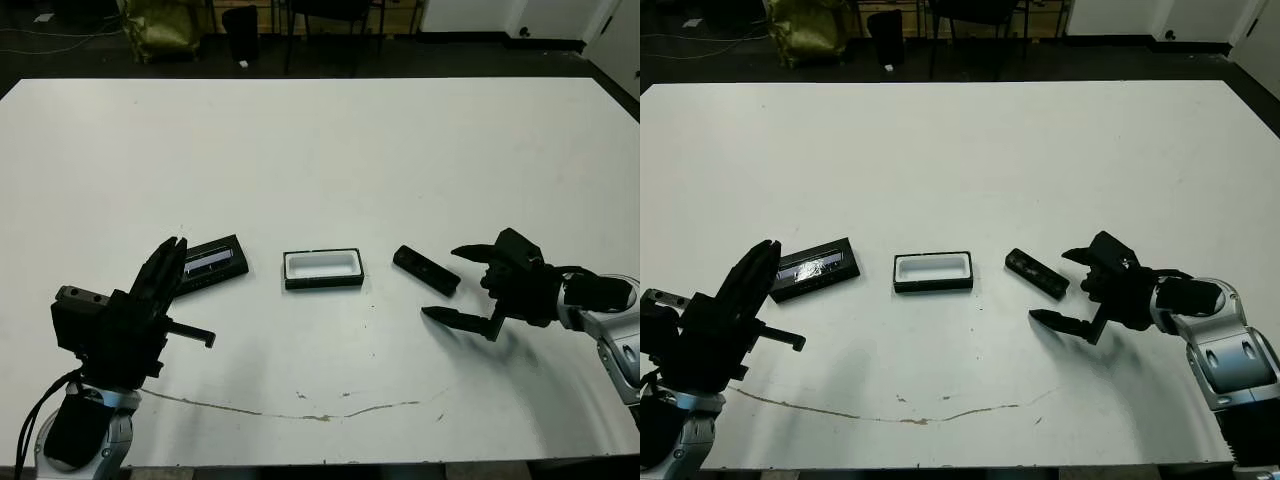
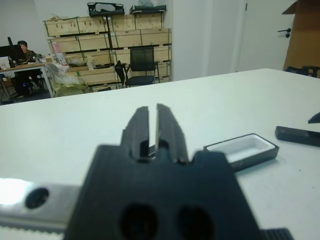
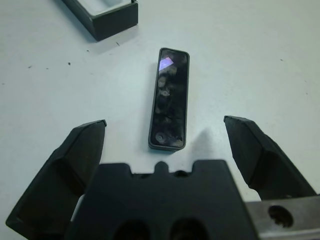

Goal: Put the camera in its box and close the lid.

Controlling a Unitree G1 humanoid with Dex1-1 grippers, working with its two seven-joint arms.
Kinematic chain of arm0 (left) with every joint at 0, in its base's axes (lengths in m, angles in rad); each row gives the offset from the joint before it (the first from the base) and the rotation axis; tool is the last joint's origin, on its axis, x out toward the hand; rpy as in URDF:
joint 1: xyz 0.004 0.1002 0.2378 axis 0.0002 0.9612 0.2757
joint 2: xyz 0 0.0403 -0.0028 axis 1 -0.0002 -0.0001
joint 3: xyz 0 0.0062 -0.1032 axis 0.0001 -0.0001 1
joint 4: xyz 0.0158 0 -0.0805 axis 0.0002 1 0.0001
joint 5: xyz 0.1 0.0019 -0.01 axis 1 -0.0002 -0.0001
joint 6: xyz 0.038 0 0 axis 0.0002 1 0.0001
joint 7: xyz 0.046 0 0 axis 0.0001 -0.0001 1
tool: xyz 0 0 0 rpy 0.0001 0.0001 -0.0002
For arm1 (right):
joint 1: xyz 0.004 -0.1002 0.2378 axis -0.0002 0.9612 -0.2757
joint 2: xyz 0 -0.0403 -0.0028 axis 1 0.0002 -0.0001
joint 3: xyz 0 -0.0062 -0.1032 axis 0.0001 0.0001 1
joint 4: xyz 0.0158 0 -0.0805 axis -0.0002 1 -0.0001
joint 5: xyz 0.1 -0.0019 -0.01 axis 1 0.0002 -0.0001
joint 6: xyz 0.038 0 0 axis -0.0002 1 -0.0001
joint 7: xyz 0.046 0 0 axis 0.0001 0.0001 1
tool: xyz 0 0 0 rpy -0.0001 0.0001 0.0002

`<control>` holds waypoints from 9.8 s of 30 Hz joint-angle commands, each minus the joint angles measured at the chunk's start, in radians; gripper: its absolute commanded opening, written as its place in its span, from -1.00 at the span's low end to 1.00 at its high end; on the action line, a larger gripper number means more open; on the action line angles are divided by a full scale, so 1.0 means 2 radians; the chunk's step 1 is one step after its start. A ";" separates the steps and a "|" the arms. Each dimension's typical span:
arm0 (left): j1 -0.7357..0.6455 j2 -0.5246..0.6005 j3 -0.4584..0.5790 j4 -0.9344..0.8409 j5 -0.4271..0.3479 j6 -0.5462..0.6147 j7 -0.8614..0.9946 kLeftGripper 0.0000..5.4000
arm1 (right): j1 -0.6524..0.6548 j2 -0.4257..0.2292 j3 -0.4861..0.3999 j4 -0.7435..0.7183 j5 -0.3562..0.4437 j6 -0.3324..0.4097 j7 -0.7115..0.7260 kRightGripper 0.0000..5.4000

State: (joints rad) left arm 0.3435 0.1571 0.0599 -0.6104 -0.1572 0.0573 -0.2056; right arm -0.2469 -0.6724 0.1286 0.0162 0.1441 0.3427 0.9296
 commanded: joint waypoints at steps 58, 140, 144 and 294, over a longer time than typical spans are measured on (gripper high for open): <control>-0.002 0.001 -0.010 0.013 0.008 -0.004 0.004 -1.00 | -0.204 0.063 -0.030 0.111 0.102 0.143 0.059 -0.76; 0.017 -0.001 -0.017 0.007 0.010 -0.005 0.013 -1.00 | -0.359 0.195 0.183 0.260 -0.118 -0.022 0.200 -0.77; 0.018 -0.002 -0.016 0.003 0.008 0.001 0.014 -1.00 | -0.358 0.194 0.188 0.261 -0.124 -0.025 0.202 -0.77; -0.107 0.244 0.145 0.059 -0.123 0.160 -0.159 -0.77 | 0.303 0.190 -0.187 -0.360 0.216 -0.006 -0.220 -1.00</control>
State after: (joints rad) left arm 0.1594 0.5779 0.3410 -0.5264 -0.3794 0.3221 -0.4712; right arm 0.3621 -0.2784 -0.2458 -0.7158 0.5630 0.3211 0.4945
